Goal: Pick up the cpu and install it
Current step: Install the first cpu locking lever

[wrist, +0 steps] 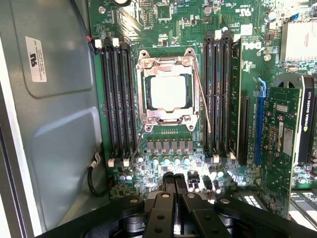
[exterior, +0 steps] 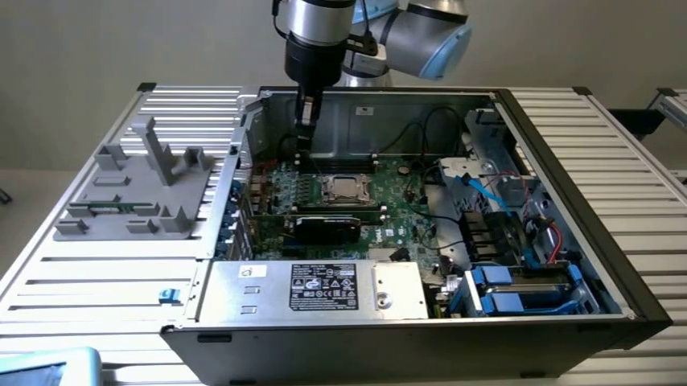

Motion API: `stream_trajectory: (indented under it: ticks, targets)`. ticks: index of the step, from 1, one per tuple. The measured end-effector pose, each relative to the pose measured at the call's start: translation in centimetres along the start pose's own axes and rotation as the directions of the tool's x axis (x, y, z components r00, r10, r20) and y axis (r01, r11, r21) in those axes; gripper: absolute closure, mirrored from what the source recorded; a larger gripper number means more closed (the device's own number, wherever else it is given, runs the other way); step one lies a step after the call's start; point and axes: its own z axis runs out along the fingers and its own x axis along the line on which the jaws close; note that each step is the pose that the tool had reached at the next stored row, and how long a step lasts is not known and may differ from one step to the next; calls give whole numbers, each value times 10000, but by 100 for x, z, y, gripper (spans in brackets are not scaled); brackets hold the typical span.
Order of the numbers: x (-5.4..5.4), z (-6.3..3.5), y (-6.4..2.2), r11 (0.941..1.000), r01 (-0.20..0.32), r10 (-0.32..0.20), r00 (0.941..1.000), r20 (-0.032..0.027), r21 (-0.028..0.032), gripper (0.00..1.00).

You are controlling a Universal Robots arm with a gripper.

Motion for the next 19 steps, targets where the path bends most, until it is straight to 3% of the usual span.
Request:
stream_trajectory:
  ticks: [8,14,19]
  targets:
    - [0,0,0,10000,-53,53,10000,-7,-1,88]
    - [0,2,0,9952,-974,973,9951,-146,-17,88]
    - [0,4,0,9842,-1771,1770,9838,-268,-20,88]
